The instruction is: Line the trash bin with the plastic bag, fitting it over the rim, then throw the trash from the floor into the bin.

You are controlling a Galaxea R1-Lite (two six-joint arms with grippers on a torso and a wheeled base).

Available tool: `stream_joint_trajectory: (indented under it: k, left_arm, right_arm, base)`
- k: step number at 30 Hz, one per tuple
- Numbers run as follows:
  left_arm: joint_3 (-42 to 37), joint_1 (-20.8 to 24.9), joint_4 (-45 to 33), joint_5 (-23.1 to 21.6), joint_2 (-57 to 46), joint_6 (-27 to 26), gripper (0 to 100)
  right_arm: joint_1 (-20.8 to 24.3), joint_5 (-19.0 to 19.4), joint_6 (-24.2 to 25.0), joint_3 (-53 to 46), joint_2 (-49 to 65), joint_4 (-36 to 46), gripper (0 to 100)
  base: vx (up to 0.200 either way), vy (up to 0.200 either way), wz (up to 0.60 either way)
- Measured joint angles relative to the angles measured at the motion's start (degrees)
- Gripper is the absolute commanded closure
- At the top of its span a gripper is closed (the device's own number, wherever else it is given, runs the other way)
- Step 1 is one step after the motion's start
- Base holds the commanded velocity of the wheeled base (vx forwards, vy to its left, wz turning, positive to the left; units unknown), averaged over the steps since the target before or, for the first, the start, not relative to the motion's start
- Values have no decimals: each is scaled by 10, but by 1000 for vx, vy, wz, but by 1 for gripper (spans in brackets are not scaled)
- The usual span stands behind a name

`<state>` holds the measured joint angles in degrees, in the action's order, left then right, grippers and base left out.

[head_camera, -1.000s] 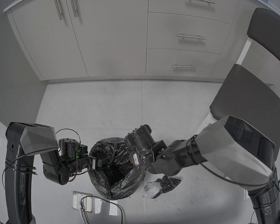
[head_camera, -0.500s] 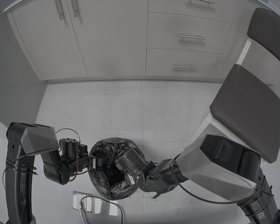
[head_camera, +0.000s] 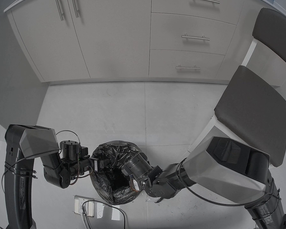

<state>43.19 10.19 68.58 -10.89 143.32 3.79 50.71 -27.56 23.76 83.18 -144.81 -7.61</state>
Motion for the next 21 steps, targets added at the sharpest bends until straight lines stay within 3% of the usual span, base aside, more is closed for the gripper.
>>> stream_joint_trajectory:
  k: [14,21]
  left_arm:
    - [-53,-5,3,1,-116,78,0]
    - [-104,-15,-8,1,-217,94,0]
  right_arm:
    - [4,19,17,-10,154,-3,0]
    - [-54,20,14,-22,249,-4,0]
  base:
    - [0,0,0]
    - [0,0,0]
